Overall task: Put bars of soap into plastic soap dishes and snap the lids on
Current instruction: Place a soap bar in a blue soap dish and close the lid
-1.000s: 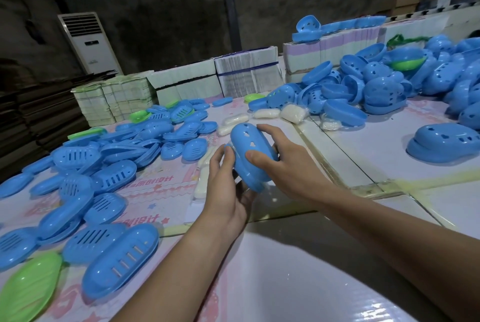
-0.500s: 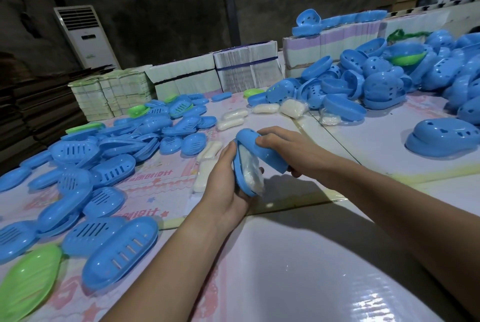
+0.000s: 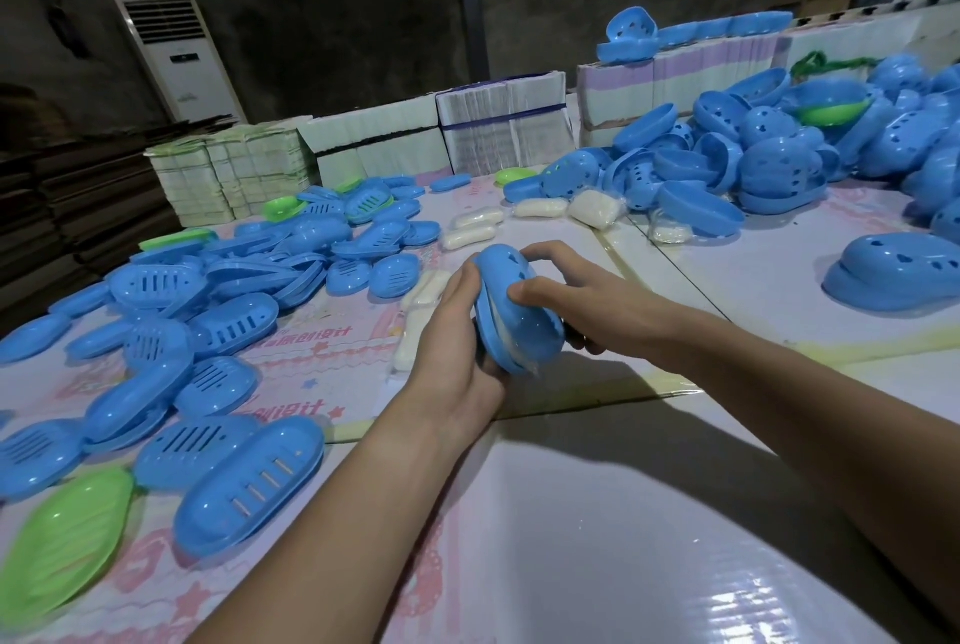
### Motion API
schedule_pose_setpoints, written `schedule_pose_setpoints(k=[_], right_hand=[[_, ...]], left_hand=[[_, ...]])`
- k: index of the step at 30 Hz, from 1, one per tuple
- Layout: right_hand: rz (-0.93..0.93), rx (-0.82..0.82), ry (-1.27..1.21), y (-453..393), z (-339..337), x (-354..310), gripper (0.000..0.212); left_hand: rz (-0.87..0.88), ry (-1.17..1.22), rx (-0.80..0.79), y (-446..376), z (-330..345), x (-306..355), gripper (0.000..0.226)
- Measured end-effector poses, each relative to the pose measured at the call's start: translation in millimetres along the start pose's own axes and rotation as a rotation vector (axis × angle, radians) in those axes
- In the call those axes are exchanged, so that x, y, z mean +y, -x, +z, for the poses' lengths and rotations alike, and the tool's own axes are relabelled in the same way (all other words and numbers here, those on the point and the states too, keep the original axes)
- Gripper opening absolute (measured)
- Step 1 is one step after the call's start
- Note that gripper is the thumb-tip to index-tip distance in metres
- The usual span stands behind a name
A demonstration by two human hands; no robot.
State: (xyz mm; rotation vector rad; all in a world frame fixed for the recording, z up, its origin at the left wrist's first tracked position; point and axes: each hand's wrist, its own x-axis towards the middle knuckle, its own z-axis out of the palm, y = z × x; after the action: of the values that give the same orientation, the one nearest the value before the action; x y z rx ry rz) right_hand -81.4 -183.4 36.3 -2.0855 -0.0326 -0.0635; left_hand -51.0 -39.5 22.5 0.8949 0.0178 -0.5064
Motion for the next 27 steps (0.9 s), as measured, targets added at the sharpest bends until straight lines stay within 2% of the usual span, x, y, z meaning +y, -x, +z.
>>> schedule_pose_setpoints(k=[4, 8, 11, 14, 17, 24, 27], right_hand=[[-0.01, 0.115, 0.002, -2, 11, 1, 0.05], [-0.079, 0.296, -0.013, -3, 10, 2, 0.047], [-0.092, 0.269, 0.006, -1, 17, 3, 0.049], [-0.104, 0.243, -0.058, -1, 26, 4, 0.061], [-0.095, 0.223, -0.114, -3, 29, 5, 0.059], [-0.155, 0.256, -0.171, -6, 24, 10, 0.06], [-0.197, 0.282, -0.18, -7, 19, 10, 0.054]], left_hand=[[-0.001, 0.031, 0.014, -1, -2, -2, 0.046], [0.032, 0.181, 0.019, -1, 1, 1, 0.046], [0.108, 0.276, 0.06, -3, 1, 6, 0.049], [0.17, 0.306, 0.101, -5, -1, 8, 0.049], [0.225, 0.294, 0.117, -6, -2, 6, 0.045], [0.314, 0.076, -0.007, -2, -1, -4, 0.017], [0.331, 0.012, -0.065, 1, 1, -6, 0.016]])
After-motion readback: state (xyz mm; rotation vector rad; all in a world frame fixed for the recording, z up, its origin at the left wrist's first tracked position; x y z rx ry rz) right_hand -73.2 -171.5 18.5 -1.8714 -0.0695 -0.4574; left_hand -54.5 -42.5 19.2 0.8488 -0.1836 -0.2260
